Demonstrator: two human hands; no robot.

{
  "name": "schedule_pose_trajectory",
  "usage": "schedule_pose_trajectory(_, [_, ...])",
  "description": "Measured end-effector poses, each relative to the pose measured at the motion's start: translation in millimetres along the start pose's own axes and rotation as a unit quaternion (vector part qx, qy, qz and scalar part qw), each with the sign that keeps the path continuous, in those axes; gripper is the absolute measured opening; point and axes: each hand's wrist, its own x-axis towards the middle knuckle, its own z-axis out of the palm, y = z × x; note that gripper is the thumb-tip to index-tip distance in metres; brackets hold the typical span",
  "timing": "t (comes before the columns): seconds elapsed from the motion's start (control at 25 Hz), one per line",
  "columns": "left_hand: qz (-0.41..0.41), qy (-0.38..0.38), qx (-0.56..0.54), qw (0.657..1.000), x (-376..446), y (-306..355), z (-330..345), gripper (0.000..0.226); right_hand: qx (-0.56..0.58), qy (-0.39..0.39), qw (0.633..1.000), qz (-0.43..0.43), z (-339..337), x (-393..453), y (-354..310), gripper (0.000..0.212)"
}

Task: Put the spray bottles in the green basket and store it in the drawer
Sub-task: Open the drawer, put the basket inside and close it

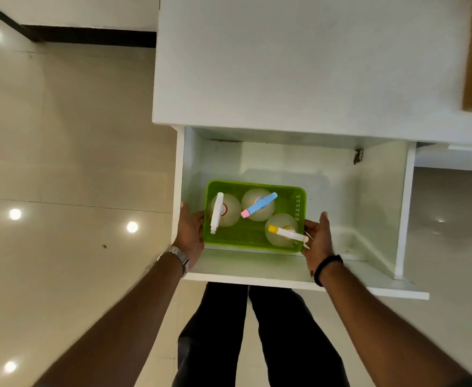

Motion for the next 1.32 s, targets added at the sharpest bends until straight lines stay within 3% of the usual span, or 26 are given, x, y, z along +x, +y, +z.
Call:
schedule_pose_trajectory(0.16, [-0.011,0.061,0.043,0.997,41,-14,-16,0.06,-0.049,0.003,0.999,0.023,6,40,18,0.063])
schedule_pose_trajectory(0.4, [-0.018,0.06,0.01,0.998,67,-27,-21,0.057,-0.054,0.019,0.998,0.023,12,59,29,0.066])
schedule_pose_trajectory(0.56, [-0.032,0.058,0.025,0.998,64,-22,-19,0.067,-0.05,0.03,0.998,0.032,11,56,29,0.076])
schedule_pose_trajectory(0.64, [-0.032,0.068,0.044,0.996,51,-16,-18,0.075,-0.026,0.079,0.996,0.014,9,41,17,0.071])
schedule_pose_trajectory(0.76, [0.057,0.086,0.063,0.993,-6,-13,-11,0.066,0.061,0.114,0.989,-0.065,-12,-6,1,0.051])
schedule_pose_trajectory(0.88, [0.148,0.102,0.037,0.983,-70,-36,-23,0.048,0.103,-0.008,0.993,-0.062,-34,-76,10,0.049])
schedule_pose_trajectory(1.0, [0.038,0.103,0.012,0.994,-115,-81,-29,0.06,-0.035,-0.073,0.997,-0.019,-58,-127,43,0.066])
schedule_pose_trajectory(1.08, [-0.069,0.109,-0.009,0.992,-126,-109,-24,0.057,-0.124,-0.046,0.991,0.025,-76,-137,66,0.071])
schedule_pose_trajectory(1.2, [-0.13,0.114,-0.152,0.973,-120,-115,-8,0.064,0.025,0.046,0.989,0.141,-89,-125,70,0.064])
schedule_pose_trajectory(1.32, [-0.097,0.11,-0.302,0.942,-103,-85,5,0.073,0.25,0.114,0.954,0.122,-90,-102,37,0.066])
